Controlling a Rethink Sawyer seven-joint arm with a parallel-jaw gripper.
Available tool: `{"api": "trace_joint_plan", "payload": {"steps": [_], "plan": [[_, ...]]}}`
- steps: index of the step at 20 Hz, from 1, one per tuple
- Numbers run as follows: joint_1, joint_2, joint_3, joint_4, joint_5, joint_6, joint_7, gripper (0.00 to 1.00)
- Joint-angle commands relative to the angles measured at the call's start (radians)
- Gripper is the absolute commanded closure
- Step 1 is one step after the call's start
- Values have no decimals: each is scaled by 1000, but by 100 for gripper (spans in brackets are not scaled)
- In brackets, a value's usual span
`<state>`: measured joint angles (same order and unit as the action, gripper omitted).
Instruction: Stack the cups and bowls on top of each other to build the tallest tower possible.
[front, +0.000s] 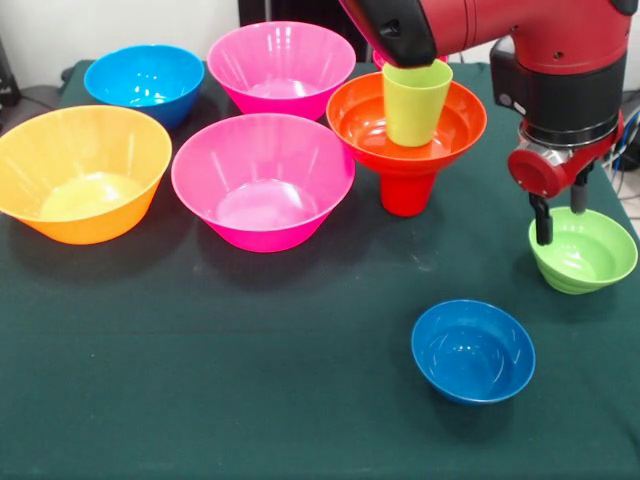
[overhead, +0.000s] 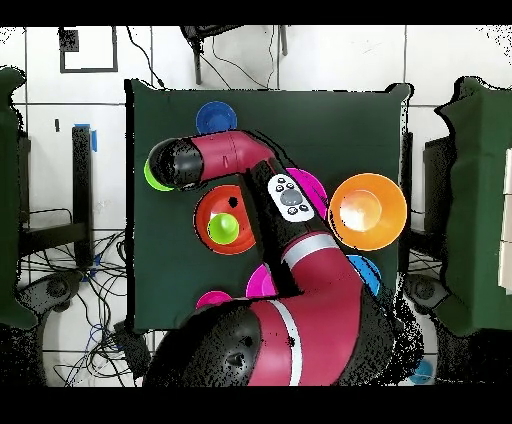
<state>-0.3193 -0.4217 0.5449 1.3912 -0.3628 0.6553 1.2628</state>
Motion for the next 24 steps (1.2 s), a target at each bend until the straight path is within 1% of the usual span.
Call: {"api": "trace_joint_plan", "payload": {"steps": [1,8,12,17,24], "plan": [[7,39,-52,-20,-95,-71,21,0],[13,32,-66,-22,-121,-113,40,0],[4,67,-53,-40,-119,-103,24,0],[6,107,-53,-88,-125,-75,8,0],[13,142,-42,-109,-118,-74,9,0]]}}
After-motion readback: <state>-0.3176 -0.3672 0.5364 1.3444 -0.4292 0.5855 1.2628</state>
